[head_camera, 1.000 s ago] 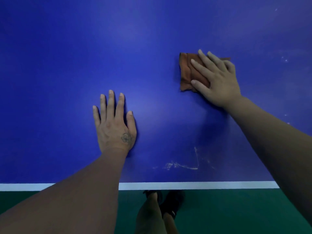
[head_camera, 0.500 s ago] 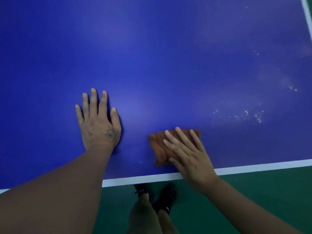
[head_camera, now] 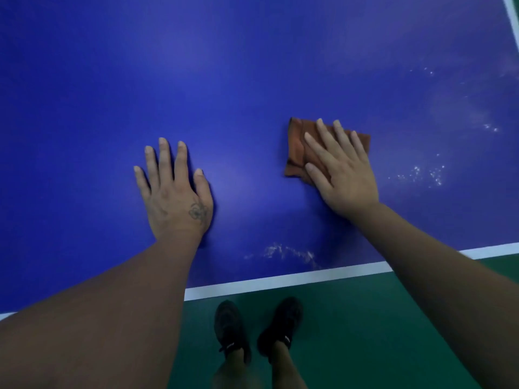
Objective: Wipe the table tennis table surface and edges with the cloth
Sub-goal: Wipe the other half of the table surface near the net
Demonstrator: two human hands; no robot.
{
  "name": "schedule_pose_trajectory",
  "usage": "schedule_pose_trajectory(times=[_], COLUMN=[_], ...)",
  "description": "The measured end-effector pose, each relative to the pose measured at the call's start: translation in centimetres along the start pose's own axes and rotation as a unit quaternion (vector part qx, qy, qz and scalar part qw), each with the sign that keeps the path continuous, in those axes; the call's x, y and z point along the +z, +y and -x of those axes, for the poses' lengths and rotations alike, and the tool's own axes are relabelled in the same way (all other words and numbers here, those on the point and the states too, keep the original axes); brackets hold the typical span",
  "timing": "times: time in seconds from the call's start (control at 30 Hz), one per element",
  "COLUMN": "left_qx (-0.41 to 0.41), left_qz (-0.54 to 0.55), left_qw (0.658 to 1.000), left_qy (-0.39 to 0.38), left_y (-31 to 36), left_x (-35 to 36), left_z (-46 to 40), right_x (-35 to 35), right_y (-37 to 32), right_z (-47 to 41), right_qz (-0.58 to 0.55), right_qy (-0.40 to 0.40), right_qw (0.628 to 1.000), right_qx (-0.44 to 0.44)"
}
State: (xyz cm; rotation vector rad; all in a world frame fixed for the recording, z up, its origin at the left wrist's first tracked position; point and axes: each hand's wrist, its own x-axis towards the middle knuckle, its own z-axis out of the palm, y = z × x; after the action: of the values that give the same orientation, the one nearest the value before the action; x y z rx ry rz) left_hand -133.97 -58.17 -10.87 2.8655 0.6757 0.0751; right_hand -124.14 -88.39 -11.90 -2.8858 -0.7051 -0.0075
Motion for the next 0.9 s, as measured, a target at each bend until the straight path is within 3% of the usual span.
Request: schedule_pose_trajectory(times=[0.27,0.43,0.53,0.63,0.77,0.9], left_qx=[0.022,0.137,0.167,0.158,0.164,0.166], left_qz=[0.023,0.028,0.000,-0.037,-0.055,-0.043], left_qw=[0.999,0.989,0.986,0.986,0.984,0.985], left_qy=[-0.034,-0.048,-0.024,-0.047,-0.035,-0.023], left_y=[-0.8,-3.1,-5.3,-6.8,-7.4,-7.5], left_x=[-0.6,-1.7,-2.1,-1.6,-0.6,-0.1], left_z=[0.2,2.8,6.7,8.5,8.5,8.5], right_x=[0.2,-1.5,-3.3,-4.4,-2.6,0.5], right_y=[-8.7,-11.5,-11.7,-10.7,-9.7,-11.3], right_z=[13.1,18.2,15.9,9.4,1.5,0.7], right_qz=[-0.048,-0.118,-0.176,-0.173,-0.106,-0.010], right_qy=[-0.041,-0.094,-0.039,-0.001,-0.037,-0.057], right_qw=[0.996,0.986,0.983,0.984,0.993,0.998], right_qx=[-0.063,-0.078,-0.025,0.048,0.046,0.027])
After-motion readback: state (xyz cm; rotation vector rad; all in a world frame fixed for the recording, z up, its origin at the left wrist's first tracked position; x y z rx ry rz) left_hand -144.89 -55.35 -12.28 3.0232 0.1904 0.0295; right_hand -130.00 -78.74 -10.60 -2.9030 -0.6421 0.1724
